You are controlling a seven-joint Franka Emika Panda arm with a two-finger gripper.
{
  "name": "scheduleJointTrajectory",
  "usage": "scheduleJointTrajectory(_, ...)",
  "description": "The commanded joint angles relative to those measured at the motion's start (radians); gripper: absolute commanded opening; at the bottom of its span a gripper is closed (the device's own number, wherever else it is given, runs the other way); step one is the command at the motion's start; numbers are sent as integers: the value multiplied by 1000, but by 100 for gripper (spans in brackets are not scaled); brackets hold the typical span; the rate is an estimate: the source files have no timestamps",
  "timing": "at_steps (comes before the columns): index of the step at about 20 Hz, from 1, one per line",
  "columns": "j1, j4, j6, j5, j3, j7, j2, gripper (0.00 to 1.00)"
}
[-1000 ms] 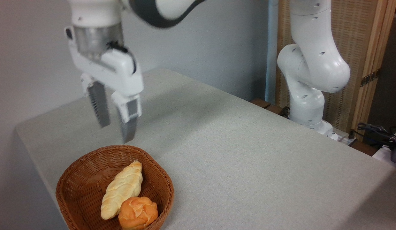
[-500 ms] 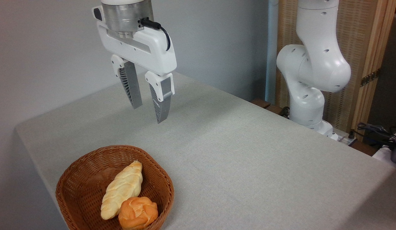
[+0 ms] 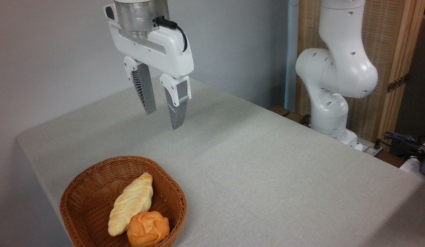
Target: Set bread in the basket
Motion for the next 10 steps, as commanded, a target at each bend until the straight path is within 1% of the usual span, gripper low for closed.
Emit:
scheduleJointTrajectory(1, 12, -9, -13, 52, -6, 20, -19, 100)
scheduleJointTrajectory(6, 12, -3, -13, 95, -6, 18, -19, 100)
scheduleJointTrajectory(10, 14, -3, -15, 97, -9, 15, -19, 100)
